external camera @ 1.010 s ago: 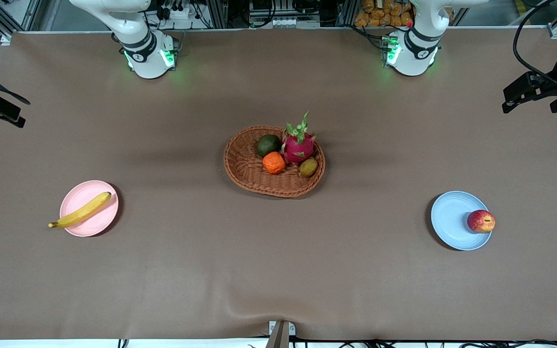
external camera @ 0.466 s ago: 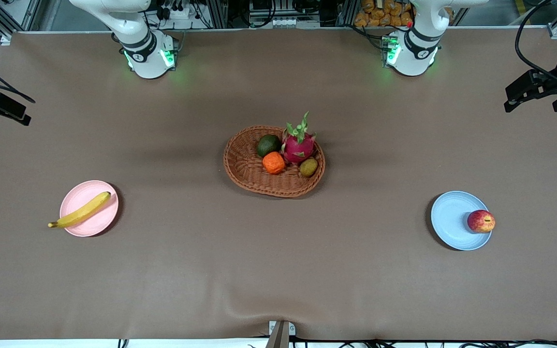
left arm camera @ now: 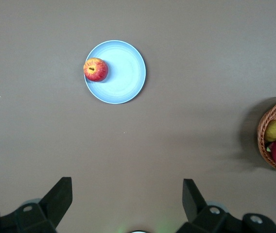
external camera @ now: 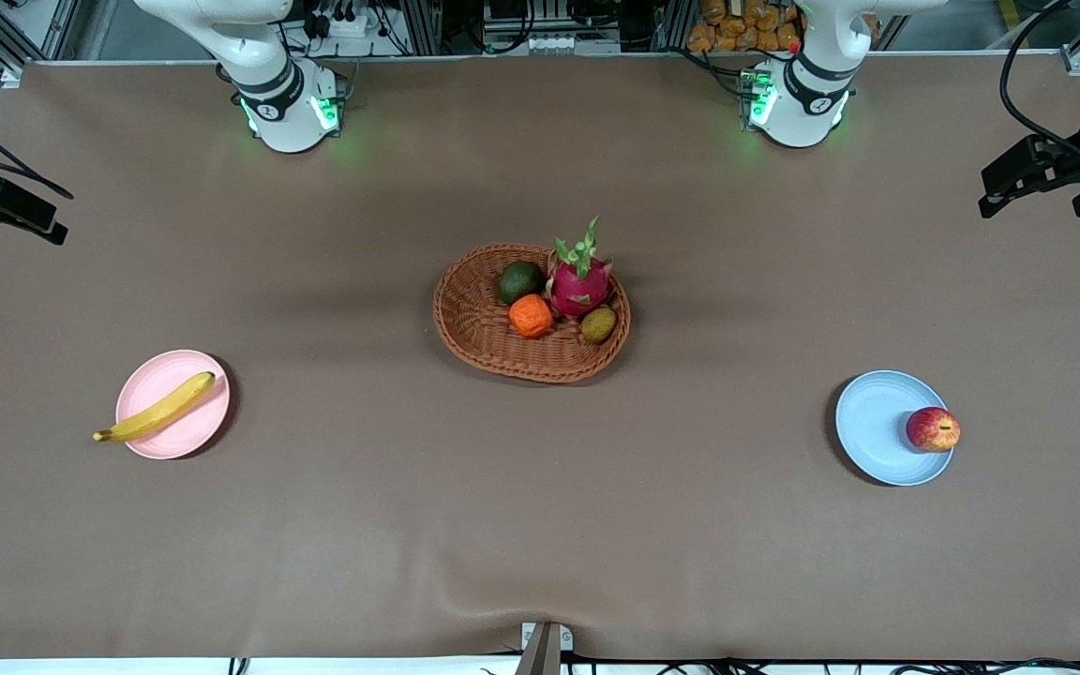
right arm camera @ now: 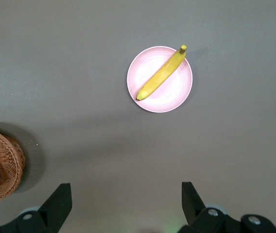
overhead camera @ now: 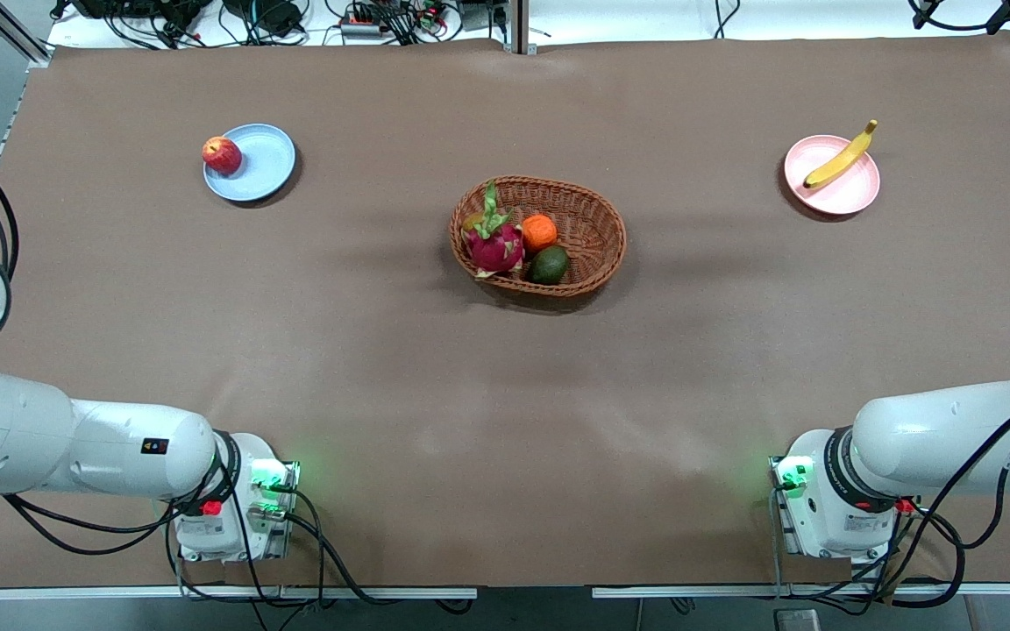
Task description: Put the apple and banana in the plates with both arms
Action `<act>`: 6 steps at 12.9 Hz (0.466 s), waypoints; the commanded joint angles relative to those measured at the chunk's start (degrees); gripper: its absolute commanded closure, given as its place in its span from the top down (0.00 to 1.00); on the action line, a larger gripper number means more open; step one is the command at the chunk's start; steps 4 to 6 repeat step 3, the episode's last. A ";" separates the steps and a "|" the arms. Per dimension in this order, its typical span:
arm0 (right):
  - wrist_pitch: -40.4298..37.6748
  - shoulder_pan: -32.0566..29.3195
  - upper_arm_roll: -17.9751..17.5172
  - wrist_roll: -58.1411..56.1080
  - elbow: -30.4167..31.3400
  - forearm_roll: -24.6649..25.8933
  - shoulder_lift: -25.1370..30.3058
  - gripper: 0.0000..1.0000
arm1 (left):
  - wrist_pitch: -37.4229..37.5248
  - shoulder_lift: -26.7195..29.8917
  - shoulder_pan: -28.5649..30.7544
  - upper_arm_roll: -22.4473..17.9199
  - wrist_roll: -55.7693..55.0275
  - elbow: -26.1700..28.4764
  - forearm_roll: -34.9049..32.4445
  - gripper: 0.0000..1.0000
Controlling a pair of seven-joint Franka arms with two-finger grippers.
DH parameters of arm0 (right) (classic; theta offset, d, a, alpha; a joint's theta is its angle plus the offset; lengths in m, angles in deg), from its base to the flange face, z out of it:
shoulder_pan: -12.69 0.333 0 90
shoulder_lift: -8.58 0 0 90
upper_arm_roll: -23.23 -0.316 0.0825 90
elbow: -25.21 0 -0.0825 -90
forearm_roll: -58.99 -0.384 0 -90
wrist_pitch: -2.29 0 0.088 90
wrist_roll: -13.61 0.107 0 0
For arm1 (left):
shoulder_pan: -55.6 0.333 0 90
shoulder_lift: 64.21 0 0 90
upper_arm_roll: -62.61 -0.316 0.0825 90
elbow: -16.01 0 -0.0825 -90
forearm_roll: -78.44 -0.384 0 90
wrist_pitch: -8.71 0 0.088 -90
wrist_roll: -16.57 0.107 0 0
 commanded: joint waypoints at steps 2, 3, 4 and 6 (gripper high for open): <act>0.37 -0.85 -0.70 0.66 0.59 -0.79 0.96 1.00 | 1.04 0.01 0.29 0.07 0.41 -0.82 -1.29 1.00; 0.37 -0.85 -0.70 0.58 0.59 -0.79 0.96 1.00 | 1.04 -0.07 0.29 0.07 0.32 -0.82 -1.29 1.00; 0.37 -0.85 -0.70 0.58 0.59 -0.79 0.96 1.00 | 1.04 -0.07 0.29 0.07 0.32 -0.82 -1.29 1.00; 0.37 -0.85 -0.70 0.58 0.59 -0.79 0.96 1.00 | 1.04 -0.07 0.29 0.07 0.32 -0.82 -1.29 1.00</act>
